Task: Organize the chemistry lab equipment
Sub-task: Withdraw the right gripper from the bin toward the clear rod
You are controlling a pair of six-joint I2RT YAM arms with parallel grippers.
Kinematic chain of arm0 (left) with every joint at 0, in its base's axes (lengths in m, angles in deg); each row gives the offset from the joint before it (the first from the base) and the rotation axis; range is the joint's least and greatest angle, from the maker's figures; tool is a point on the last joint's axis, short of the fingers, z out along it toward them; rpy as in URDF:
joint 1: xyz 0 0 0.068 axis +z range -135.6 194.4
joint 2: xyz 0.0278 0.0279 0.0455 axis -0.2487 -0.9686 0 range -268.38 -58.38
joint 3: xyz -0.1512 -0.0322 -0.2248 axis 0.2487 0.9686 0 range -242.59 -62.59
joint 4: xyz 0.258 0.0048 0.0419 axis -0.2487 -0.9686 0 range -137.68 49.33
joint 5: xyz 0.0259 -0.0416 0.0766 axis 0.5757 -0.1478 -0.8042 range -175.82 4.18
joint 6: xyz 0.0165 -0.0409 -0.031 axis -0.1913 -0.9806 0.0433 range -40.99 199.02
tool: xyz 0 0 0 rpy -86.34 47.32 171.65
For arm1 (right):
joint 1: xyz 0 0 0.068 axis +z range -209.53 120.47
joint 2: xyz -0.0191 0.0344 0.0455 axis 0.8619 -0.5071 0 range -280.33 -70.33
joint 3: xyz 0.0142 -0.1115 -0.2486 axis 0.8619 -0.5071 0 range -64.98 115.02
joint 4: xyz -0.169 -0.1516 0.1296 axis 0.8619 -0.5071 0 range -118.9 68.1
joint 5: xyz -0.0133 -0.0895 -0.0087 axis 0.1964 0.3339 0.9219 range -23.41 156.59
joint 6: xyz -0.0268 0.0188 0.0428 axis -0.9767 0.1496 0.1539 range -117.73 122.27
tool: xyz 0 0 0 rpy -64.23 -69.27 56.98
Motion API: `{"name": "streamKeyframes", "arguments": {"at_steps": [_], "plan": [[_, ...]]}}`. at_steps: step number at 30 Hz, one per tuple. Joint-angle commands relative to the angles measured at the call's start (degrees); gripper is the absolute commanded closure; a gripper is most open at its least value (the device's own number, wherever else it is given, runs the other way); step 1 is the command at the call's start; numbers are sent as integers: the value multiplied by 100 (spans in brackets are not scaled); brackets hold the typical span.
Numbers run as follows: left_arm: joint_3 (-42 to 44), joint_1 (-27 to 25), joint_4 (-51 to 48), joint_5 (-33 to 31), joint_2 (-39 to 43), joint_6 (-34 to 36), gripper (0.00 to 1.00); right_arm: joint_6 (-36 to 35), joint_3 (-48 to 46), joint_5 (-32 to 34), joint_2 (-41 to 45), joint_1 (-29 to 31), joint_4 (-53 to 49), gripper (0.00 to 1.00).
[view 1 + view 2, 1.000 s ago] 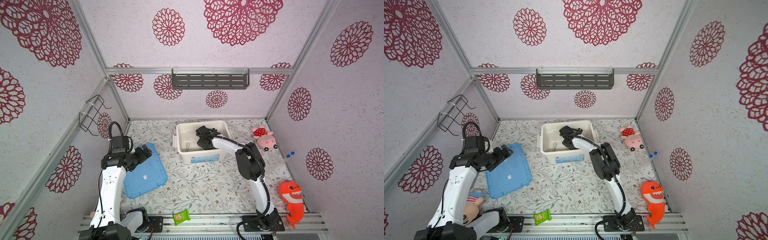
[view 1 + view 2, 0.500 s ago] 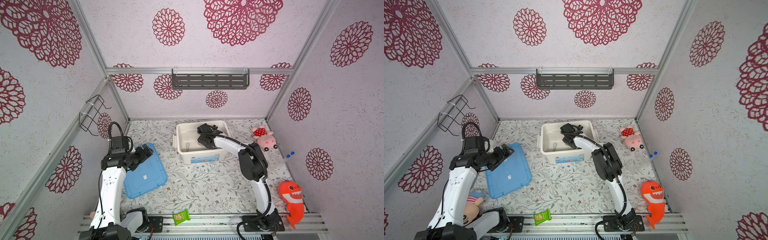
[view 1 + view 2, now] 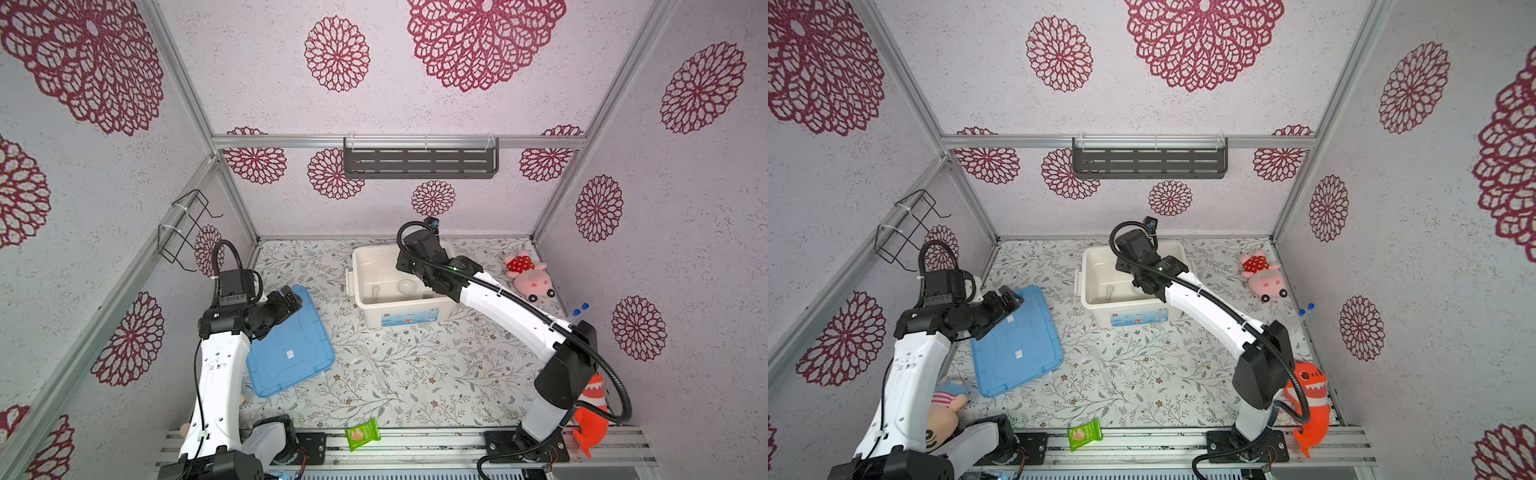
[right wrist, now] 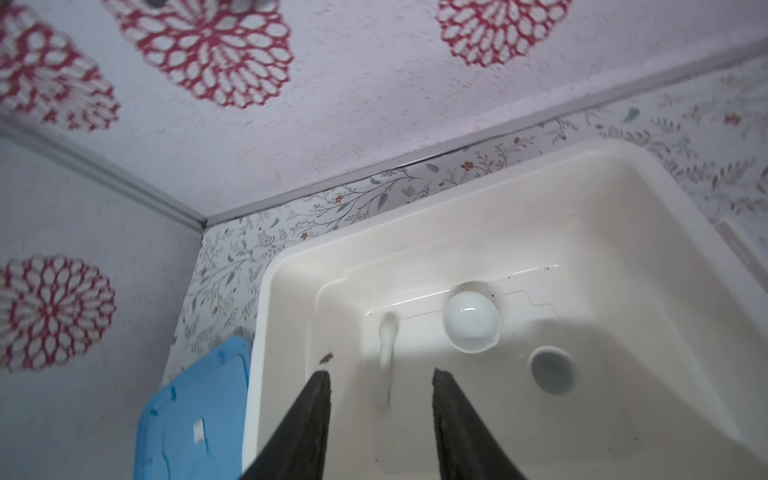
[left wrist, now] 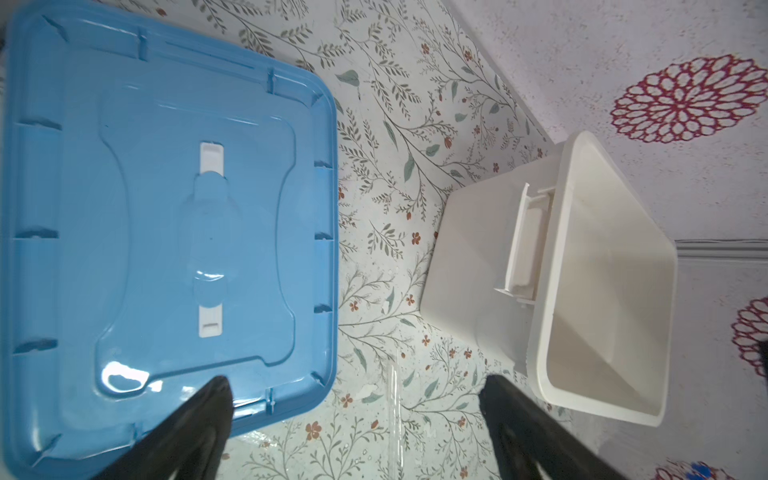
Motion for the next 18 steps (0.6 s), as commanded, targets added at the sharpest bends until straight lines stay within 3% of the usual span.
{"name": "streamKeyframes", "arguments": {"at_steps": [1, 3, 7, 10, 18], "plan": [[-348, 140, -330, -504, 3, 373, 3, -1777, -300, 45, 229, 465, 3, 57], [-369, 168, -293, -581, 23, 419, 3, -2453, -279, -348, 138, 729, -236, 57], [-445, 262, -361, -794, -68, 492, 3, -2839, 213, -1467, -138, 1114, -1193, 60], [-437, 331, -424, -1055, -30, 474, 3, -2898, 161, -1722, -261, 1389, -1576, 60], [-130, 440, -62, -749, 86, 257, 3, -3438, 489, -1838, -1233, 2025, -2641, 57]]}}
